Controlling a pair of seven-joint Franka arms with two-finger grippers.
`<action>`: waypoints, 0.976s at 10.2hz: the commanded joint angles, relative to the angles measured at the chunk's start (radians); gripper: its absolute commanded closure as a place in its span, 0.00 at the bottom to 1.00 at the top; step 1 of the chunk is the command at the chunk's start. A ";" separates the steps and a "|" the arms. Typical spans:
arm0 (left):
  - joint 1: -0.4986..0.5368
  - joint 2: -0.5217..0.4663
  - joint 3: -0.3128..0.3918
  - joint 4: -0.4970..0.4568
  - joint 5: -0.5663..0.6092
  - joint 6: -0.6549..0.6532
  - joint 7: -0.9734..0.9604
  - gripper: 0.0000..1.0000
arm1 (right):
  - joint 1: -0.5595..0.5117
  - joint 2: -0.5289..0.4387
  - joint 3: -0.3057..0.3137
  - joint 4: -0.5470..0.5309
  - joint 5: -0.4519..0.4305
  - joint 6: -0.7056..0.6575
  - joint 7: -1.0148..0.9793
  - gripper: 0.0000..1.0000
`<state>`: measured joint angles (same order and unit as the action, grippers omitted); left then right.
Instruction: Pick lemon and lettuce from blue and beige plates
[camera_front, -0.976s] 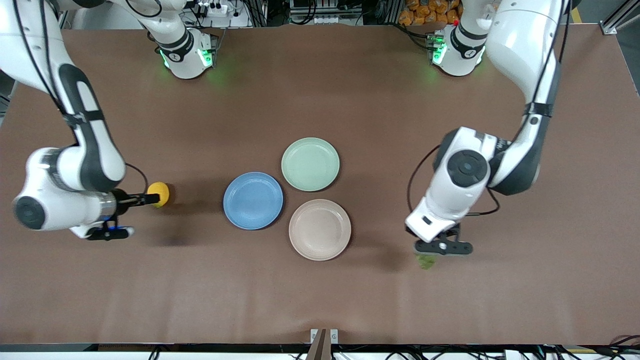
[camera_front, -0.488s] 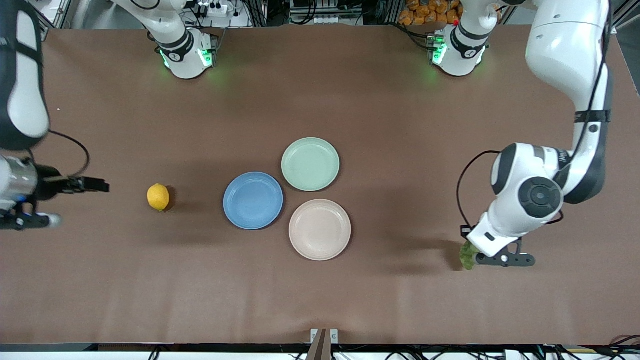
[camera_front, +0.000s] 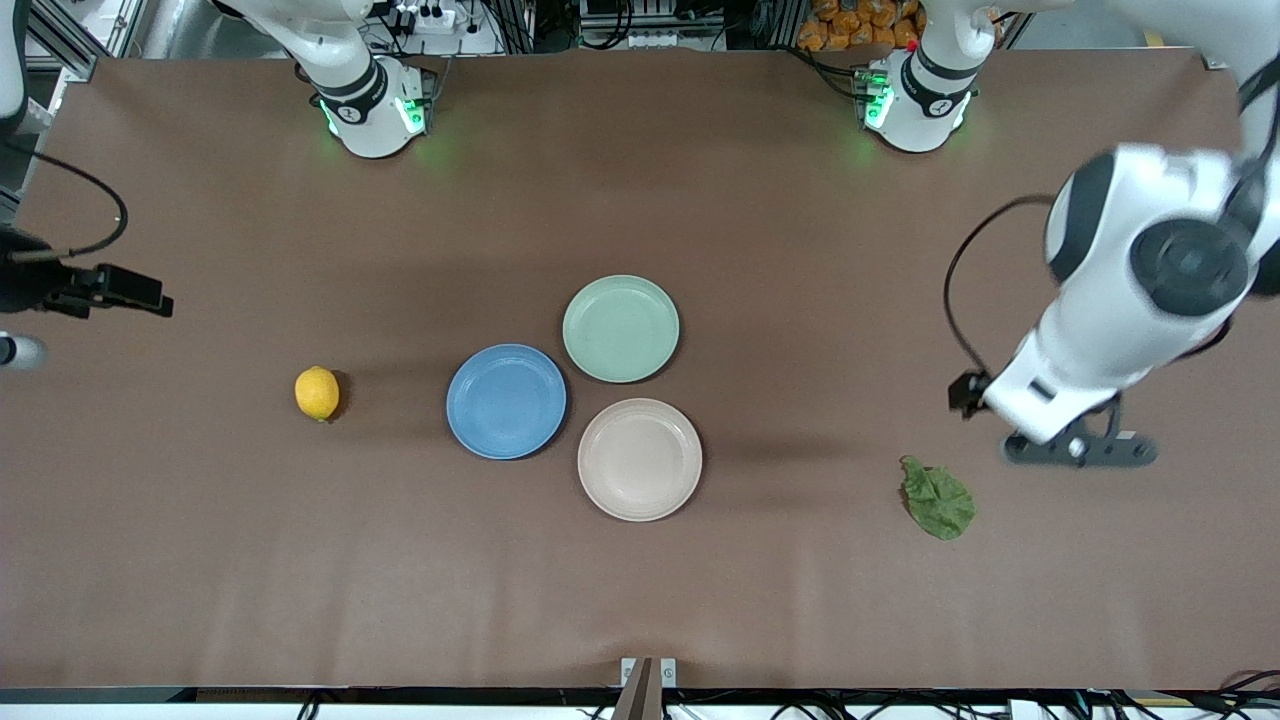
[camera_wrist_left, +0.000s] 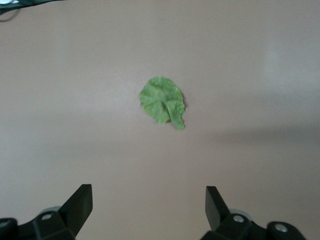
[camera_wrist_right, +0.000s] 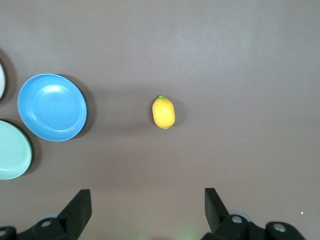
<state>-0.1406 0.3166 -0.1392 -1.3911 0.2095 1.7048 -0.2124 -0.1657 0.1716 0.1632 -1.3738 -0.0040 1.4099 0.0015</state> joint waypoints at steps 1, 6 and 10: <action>0.007 -0.129 -0.008 -0.036 -0.056 -0.091 0.019 0.00 | 0.050 -0.067 -0.005 -0.037 -0.002 -0.032 0.041 0.00; 0.047 -0.232 -0.004 -0.045 -0.143 -0.151 0.022 0.00 | 0.080 -0.096 -0.047 -0.090 -0.005 -0.002 0.048 0.00; 0.085 -0.340 -0.002 -0.126 -0.211 -0.154 0.021 0.00 | 0.086 -0.098 -0.047 -0.091 -0.005 -0.003 0.049 0.00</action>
<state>-0.0737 0.0427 -0.1405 -1.4503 0.0301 1.5496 -0.2124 -0.0899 0.1074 0.1275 -1.4290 -0.0062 1.3971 0.0359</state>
